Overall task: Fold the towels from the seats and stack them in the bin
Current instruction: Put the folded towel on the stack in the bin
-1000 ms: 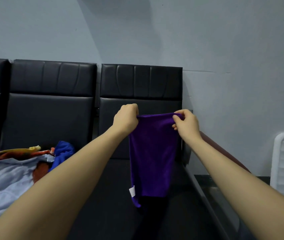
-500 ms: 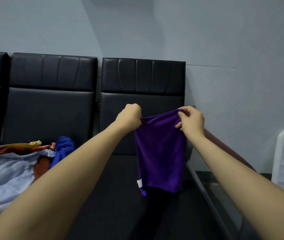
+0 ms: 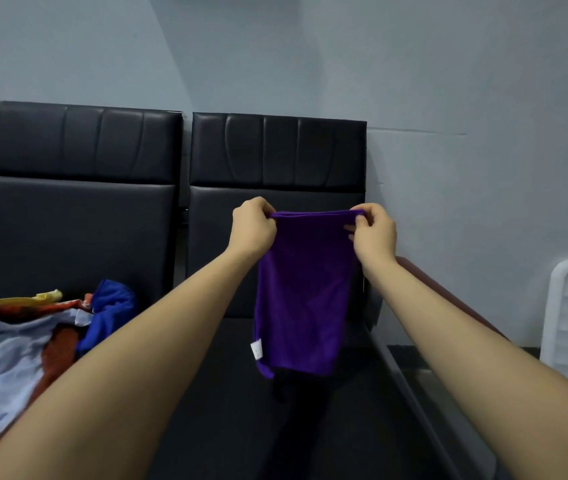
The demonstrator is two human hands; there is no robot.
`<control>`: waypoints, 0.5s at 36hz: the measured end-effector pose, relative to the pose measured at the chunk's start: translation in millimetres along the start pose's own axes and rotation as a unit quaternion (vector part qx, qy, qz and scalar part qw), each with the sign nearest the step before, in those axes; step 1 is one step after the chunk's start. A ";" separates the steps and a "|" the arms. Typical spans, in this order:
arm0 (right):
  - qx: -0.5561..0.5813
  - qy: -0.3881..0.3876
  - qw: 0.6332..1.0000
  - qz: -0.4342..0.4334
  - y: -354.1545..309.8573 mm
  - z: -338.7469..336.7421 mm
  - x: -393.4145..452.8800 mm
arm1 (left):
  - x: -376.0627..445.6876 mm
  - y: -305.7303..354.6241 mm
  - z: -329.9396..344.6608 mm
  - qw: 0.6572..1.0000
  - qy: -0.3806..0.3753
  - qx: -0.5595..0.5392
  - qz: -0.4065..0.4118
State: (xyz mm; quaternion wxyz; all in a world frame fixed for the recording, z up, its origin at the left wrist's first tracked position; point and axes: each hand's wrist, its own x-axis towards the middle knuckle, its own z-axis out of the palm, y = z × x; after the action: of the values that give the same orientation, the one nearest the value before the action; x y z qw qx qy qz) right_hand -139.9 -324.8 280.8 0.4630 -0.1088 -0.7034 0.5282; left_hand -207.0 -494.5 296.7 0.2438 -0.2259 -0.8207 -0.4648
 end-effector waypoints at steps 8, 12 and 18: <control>-0.001 -0.015 1.000 -0.019 11.9 -1.2 -13.2 | -24.1 -13.0 9.3 0.997 0.030 -0.065 0.029; -0.010 -0.039 0.999 0.015 30.0 -8.6 -36.4 | -56.2 -30.6 16.8 0.998 0.005 -0.055 -0.006; -0.067 -0.042 0.993 0.090 59.3 -19.8 -73.0 | -104.7 -50.8 23.2 0.997 -0.046 -0.035 -0.055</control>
State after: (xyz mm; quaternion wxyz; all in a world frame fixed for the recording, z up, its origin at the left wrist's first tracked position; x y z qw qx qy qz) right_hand -104.6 -334.2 191.9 0.3754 -0.1799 -0.7437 0.5231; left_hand -160.1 -513.0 189.3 0.1723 -0.2098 -0.8255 -0.4948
